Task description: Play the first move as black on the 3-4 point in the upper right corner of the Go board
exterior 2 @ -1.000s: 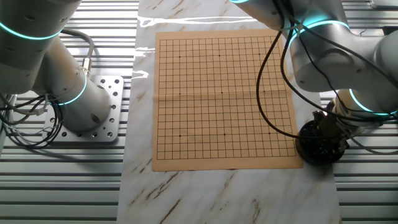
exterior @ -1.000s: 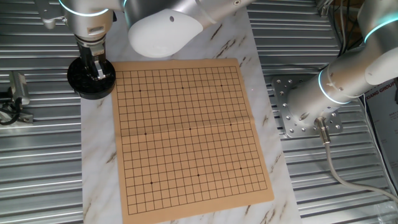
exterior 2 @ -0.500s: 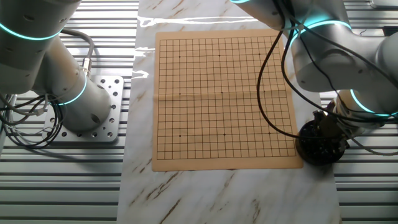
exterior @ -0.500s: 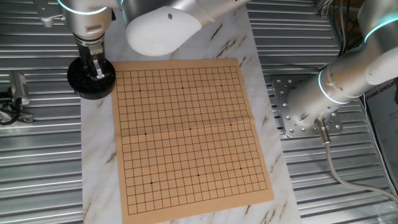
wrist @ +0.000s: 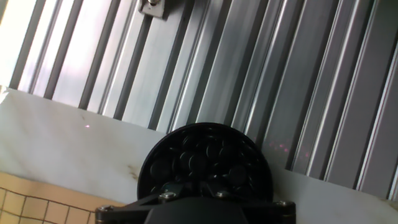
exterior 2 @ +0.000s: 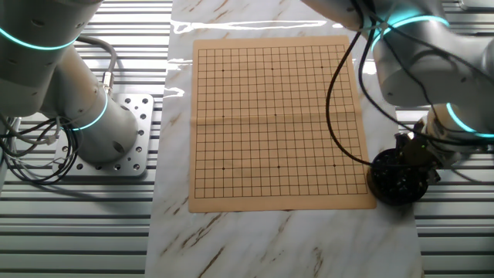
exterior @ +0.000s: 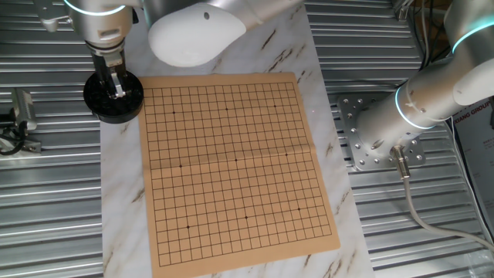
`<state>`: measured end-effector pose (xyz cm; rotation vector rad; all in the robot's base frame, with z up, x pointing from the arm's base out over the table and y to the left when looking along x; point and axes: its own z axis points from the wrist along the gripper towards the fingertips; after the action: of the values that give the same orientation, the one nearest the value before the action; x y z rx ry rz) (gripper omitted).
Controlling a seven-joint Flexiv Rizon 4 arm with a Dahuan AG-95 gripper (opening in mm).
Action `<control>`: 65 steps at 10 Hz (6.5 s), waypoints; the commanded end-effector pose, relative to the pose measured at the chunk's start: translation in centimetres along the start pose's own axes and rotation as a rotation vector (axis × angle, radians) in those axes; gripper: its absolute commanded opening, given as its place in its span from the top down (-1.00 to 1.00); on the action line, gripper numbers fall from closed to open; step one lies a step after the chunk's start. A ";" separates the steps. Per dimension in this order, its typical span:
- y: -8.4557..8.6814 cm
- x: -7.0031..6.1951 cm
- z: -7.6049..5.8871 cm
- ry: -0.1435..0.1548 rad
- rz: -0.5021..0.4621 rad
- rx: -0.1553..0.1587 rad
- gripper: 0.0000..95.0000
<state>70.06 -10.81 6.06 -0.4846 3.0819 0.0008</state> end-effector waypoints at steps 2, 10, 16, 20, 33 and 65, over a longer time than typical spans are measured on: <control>0.3 0.2 -0.7 0.004 0.017 0.004 1.00; 1.5 0.4 -1.9 -0.001 0.188 0.001 1.00; 3.0 0.1 -2.5 -0.003 0.236 0.000 1.00; 4.7 -0.4 -2.7 -0.003 0.279 0.002 1.00; 5.8 -0.7 -2.1 -0.012 0.261 0.000 1.00; 5.8 -0.7 -2.1 -0.057 0.101 -0.044 1.00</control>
<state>68.59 -5.21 8.20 -0.3295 3.0507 0.0799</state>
